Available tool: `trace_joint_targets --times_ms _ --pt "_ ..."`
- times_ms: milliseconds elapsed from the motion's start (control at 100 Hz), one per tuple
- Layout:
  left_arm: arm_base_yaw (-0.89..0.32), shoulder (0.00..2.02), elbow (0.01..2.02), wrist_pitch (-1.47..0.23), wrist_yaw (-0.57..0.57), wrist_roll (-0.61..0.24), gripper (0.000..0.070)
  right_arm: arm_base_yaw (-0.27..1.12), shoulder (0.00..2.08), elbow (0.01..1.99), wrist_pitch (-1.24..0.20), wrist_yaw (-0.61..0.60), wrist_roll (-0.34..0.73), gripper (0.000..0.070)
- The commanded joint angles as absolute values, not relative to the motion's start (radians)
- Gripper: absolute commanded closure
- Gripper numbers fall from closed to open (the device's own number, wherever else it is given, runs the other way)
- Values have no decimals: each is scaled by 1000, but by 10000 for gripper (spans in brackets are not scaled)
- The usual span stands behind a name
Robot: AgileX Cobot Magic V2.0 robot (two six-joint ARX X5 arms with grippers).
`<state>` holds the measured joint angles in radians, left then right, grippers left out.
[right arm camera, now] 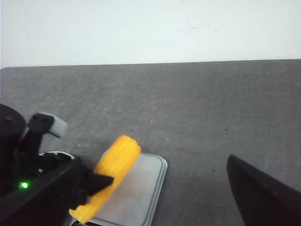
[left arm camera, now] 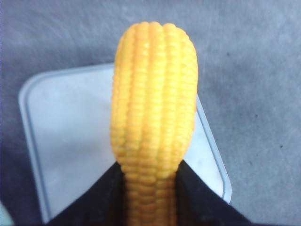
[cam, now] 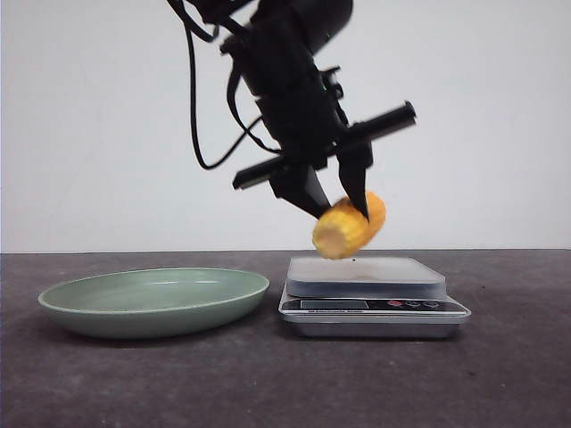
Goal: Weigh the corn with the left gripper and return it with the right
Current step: 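Lift the corn cob with the left gripper and carry it over the scale, then lower the corn onto the scale, open the left gripper and withdraw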
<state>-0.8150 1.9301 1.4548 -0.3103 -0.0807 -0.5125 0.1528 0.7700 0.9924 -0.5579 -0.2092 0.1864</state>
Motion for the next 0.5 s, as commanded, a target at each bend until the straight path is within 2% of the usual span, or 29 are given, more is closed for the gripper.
trace_joint_targets --times_ms 0,490 --pt "-826 1951 1475 -292 -87 -514 697 157 774 1014 -553 -208 179 76" --pt "-825 1966 1475 -297 -135 -484 696 157 774 1014 -556 -209 184 76"
